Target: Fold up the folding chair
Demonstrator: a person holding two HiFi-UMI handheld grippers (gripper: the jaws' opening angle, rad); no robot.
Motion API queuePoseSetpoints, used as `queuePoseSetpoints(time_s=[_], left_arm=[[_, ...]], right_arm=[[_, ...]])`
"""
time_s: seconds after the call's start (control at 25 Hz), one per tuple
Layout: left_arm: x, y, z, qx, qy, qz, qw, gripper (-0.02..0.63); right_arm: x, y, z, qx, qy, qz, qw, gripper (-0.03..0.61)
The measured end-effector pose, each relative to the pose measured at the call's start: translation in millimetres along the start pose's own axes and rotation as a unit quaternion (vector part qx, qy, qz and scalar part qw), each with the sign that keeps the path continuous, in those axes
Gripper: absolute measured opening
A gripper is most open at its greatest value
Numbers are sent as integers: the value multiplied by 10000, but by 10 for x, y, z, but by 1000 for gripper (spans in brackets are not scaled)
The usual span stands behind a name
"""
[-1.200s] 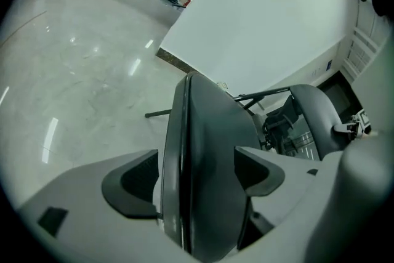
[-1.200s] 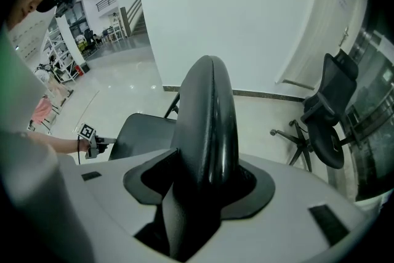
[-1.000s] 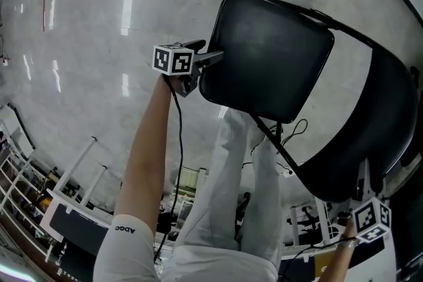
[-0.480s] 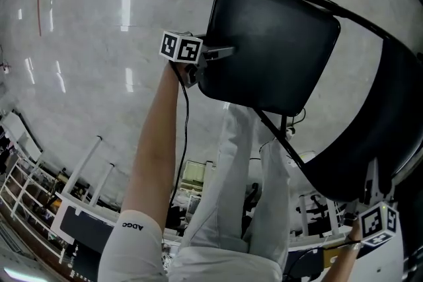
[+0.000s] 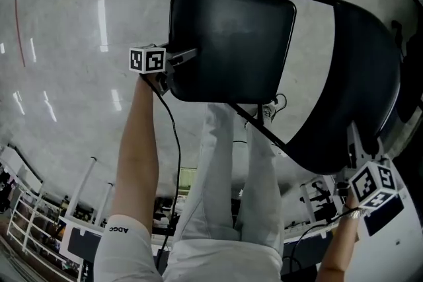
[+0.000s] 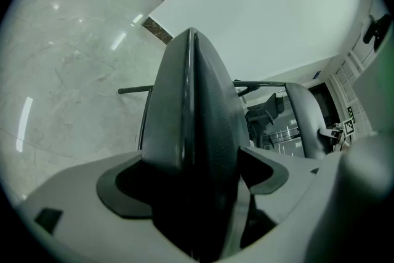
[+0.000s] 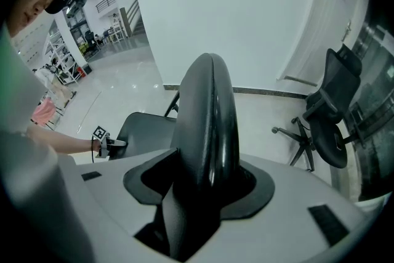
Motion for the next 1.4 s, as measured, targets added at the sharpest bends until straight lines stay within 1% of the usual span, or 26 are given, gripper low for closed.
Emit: queuePoseSetpoints(time_s=[0.32,0.4,0.56,0.72,0.88,1.08,1.32,1.4], left_arm=[[-56,12,-223,78,-401,-109,9991,425],[-35,49,-420,141,-511,-136,9985,425],[154,136,-930,243,-727,-144,9970,425],[236,126,-1282,310,-899,-154,9953,425],[266,130,-1667,296,-768,-253,9963,423],[355,144,-2088,330,-752,-264,9963,423],[467,162,-2739,293,-451,-375,9978,423],[543,173,-2956,319,-427,-406,9978,423]], right_arm=[[41,-21,-274,42,-246,3,9997,207],[-36,-5,-442,67,-304,-11,9995,207],[-217,33,-949,109,-380,-57,9992,207],[-285,-16,-1225,115,-434,-70,9990,207],[-383,-62,-1436,107,-457,-85,9989,207],[-480,-81,-1668,145,-497,-98,9986,207],[-648,-150,-1928,167,-562,-93,9982,206],[-694,-168,-2051,192,-612,-94,9979,206]])
Point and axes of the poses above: the fingertips, and each gripper's own axes: x forward along the fingers, z to its left, y out of its underside, the point moved 2 cm from there along -x, backward along the fingers, and after that the axes turned 7 degrees about -z, right-handed, at the moved point
